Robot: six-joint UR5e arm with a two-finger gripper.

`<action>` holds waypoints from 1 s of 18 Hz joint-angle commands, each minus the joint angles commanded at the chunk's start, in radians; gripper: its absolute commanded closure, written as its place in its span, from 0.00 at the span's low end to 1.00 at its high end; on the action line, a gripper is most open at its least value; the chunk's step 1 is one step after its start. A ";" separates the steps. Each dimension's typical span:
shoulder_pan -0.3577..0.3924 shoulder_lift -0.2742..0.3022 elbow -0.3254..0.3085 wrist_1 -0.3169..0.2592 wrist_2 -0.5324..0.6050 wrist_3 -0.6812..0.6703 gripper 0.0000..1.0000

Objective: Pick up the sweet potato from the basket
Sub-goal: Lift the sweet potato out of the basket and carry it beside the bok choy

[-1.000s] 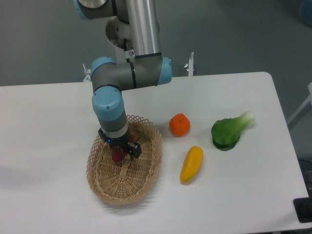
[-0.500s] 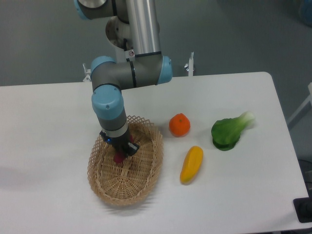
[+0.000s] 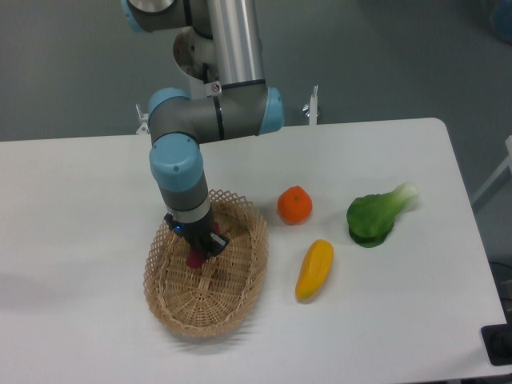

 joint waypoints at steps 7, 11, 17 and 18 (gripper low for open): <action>0.181 0.072 0.064 -0.032 -0.023 0.218 0.72; 0.313 0.103 0.077 -0.072 -0.072 0.397 0.72; 0.442 0.155 0.094 -0.158 -0.137 0.551 0.72; 0.446 0.155 0.095 -0.161 -0.135 0.559 0.72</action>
